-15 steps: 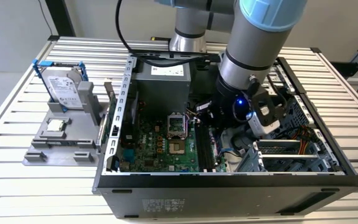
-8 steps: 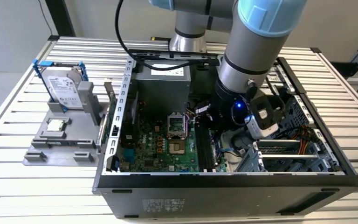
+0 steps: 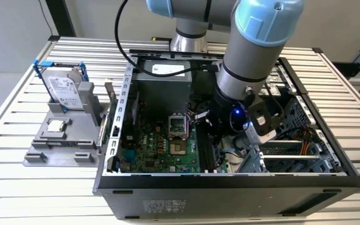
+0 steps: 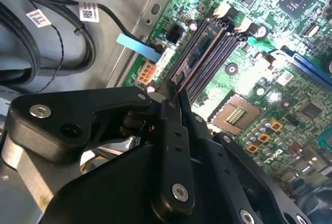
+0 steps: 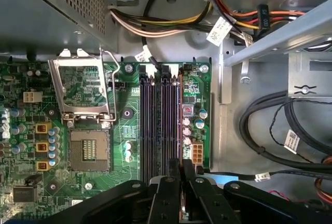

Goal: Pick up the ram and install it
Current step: 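Insert the ram into the slot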

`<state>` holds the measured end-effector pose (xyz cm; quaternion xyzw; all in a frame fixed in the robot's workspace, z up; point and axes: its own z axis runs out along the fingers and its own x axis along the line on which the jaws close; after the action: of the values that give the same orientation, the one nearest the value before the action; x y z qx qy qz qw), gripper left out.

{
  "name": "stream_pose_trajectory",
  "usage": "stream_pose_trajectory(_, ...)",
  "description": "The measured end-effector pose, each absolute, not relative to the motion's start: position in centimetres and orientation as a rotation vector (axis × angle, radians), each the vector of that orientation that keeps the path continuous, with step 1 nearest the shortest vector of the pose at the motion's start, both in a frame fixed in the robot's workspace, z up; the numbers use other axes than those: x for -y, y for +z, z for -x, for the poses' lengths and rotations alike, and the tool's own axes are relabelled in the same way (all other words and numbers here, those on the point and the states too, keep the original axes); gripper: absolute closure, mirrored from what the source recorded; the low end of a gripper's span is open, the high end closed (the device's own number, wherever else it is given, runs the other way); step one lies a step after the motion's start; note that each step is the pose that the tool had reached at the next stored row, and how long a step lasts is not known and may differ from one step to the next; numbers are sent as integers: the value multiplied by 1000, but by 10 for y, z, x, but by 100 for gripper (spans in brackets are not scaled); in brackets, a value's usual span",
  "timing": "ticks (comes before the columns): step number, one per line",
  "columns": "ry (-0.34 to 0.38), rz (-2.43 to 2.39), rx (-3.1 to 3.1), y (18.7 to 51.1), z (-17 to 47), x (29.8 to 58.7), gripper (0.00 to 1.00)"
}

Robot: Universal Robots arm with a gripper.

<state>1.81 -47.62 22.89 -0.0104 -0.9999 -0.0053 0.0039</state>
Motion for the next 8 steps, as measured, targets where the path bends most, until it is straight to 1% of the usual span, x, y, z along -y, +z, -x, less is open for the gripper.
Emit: stream_pose_trajectory(8, -11, 32, 3133, 224, -17, 476, 100)
